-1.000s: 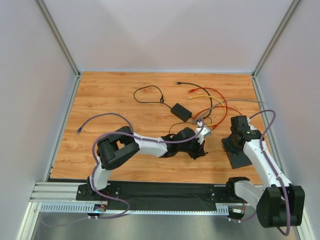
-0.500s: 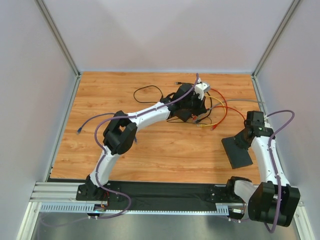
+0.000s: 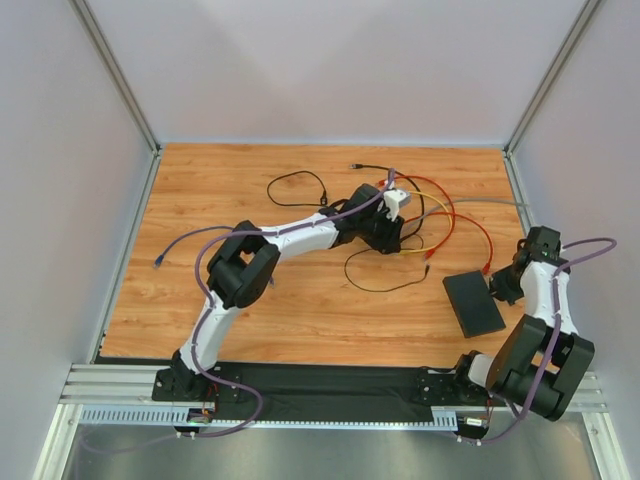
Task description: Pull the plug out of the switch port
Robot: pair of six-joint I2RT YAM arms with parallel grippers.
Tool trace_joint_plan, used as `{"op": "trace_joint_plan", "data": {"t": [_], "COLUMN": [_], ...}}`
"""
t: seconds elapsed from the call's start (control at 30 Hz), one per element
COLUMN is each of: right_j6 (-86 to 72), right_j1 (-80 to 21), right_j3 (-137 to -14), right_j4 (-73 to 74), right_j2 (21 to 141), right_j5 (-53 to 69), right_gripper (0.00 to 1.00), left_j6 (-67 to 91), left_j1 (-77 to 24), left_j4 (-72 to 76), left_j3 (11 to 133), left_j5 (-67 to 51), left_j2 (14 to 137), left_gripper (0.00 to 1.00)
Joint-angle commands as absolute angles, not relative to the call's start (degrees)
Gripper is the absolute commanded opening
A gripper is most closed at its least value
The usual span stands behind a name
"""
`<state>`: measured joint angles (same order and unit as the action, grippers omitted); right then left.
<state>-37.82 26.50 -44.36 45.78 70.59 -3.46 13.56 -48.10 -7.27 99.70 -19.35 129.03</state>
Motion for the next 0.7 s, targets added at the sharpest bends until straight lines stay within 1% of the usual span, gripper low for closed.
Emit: {"op": "trace_joint_plan", "data": {"t": [0.0, 0.03, 0.1, 0.23, 0.37, 0.47, 0.53, 0.67], "right_j6": [-36.3, -36.3, -35.8, -34.5, -33.6, -33.4, -33.7, -34.1], "right_j1": [28.8, 30.1, 31.9, 36.3, 38.8, 39.5, 39.5, 39.5], "right_j3": [-47.1, -47.4, -47.2, -45.6, -45.2, -44.0, -42.8, -41.0], "right_j4": [44.3, 44.6, 44.4, 42.8, 42.5, 42.0, 41.2, 39.9], "right_j2": [70.7, 70.8, 71.1, 72.5, 75.7, 77.0, 77.5, 78.1], "right_j5": [-6.9, -9.2, -9.6, -9.0, -7.1, -6.5, -6.1, -4.2], "right_gripper": [0.08, 0.08, 0.08, 0.08, 0.08, 0.09, 0.09, 0.09], "left_j6": [14.1, 16.3, 17.8, 20.1, 22.1, 24.4, 24.5, 25.8], "left_j1": [-48.3, -48.6, -50.6, -55.8, -59.9, -62.0, -62.7, -63.2], "left_j4": [-1.7, 3.4, 6.8, 10.6, 9.8, 10.4, 7.5, 7.2], "left_j3": [94.1, 89.0, 83.5, 81.2, 85.6, 87.5, 91.8, 94.6], "left_j5": [-20.5, -21.0, -21.0, -20.5, -22.1, -24.9, -25.8, -26.4], "left_j2": [120.7, 117.5, 114.8, 113.4, 117.6, 121.2, 125.2, 128.1], "left_gripper": [0.47, 0.45, 0.43, 0.34, 0.27, 0.27, 0.26, 0.26]}}
